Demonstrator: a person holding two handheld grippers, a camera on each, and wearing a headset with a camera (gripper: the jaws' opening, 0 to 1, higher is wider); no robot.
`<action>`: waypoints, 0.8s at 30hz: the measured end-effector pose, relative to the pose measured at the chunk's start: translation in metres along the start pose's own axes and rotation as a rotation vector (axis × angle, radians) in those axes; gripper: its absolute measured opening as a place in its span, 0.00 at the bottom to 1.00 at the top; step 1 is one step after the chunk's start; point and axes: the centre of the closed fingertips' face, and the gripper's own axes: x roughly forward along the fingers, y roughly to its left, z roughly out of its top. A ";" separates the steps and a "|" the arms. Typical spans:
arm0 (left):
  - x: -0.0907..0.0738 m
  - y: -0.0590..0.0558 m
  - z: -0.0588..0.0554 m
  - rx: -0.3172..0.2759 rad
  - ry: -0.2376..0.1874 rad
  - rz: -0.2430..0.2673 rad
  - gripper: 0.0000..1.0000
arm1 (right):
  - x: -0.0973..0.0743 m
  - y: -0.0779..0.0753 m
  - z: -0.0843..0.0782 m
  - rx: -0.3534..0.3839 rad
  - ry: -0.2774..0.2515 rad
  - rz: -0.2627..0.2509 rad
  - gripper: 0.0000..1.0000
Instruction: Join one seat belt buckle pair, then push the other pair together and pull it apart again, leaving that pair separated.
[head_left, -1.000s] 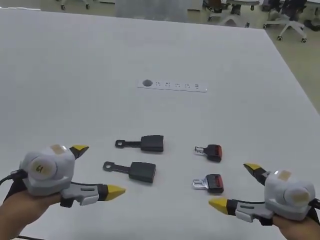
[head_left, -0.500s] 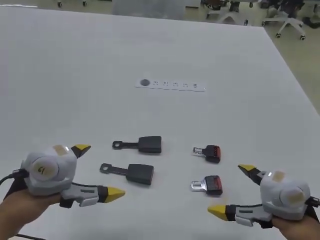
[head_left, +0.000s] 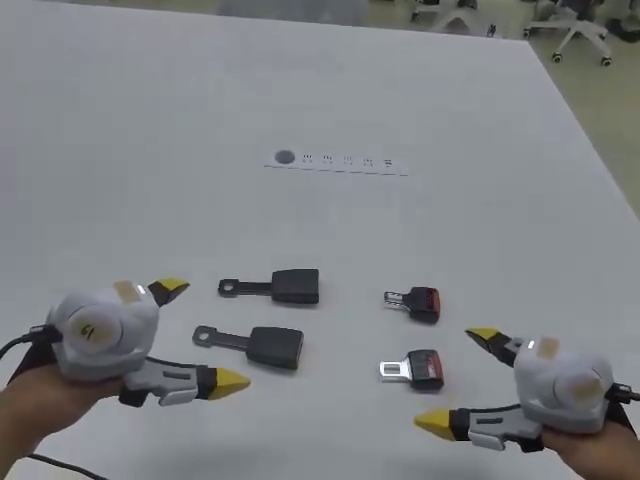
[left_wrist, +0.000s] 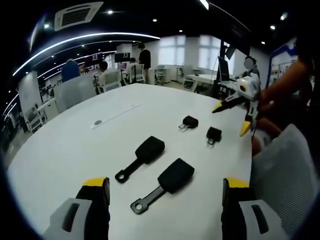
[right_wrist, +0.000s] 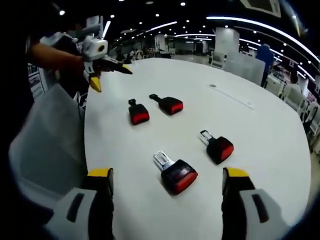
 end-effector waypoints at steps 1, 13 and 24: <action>0.002 0.000 -0.001 0.008 0.004 -0.004 0.96 | 0.001 -0.001 0.000 0.001 0.003 0.006 0.90; 0.022 0.002 -0.013 0.067 0.053 -0.063 0.89 | 0.014 -0.010 -0.006 -0.045 0.056 0.082 0.87; 0.042 0.002 -0.017 0.112 0.100 -0.125 0.83 | 0.025 -0.016 -0.018 -0.088 0.118 0.176 0.81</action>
